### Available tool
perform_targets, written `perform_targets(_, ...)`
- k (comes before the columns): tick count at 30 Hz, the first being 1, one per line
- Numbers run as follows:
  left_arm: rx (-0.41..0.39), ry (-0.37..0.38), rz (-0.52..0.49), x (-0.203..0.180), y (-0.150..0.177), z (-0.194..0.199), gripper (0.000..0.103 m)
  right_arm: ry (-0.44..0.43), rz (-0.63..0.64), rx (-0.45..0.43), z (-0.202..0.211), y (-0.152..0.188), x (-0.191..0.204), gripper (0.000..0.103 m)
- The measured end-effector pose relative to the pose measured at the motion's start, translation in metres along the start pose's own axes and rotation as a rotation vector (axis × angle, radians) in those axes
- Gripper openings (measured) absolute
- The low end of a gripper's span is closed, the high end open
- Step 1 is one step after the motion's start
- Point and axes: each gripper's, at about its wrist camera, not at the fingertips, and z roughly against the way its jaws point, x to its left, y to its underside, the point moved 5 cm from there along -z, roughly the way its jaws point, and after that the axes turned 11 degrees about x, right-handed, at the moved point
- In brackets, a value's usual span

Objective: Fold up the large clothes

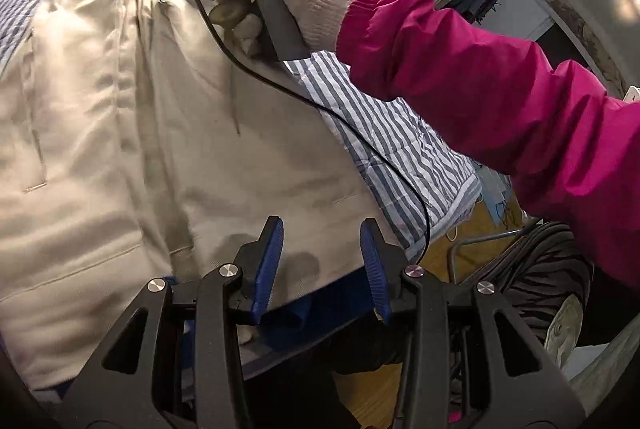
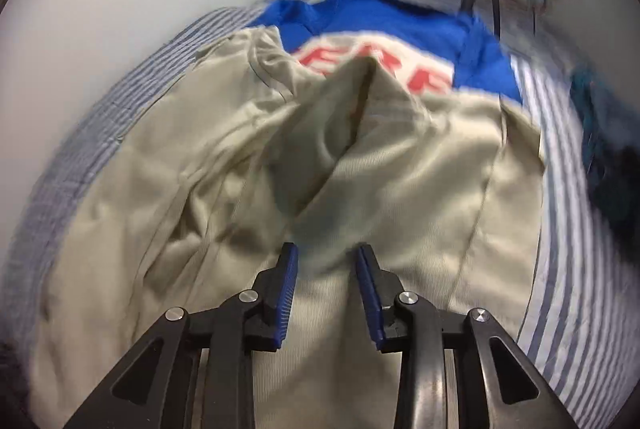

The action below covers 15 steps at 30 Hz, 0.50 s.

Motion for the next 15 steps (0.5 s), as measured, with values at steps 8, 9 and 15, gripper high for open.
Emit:
perform_targets(8, -0.080, -0.112, -0.007, 0.022, 0.026, 0.070, 0.040, -0.221, -0.170, -0.055, 0.105, 0.069, -0.017, 0.033)
perform_targets(9, -0.092, -0.128, 0.012, 0.029, 0.029, 0.079, 0.044, -0.231, -0.181, -0.053, 0.115, 0.081, -0.017, 0.034)
perform_targets(15, -0.191, -0.155, 0.242, 0.097, 0.040, 0.124, 0.057, -0.234, -0.215, 0.001, 0.163, 0.185, -0.005, 0.048)
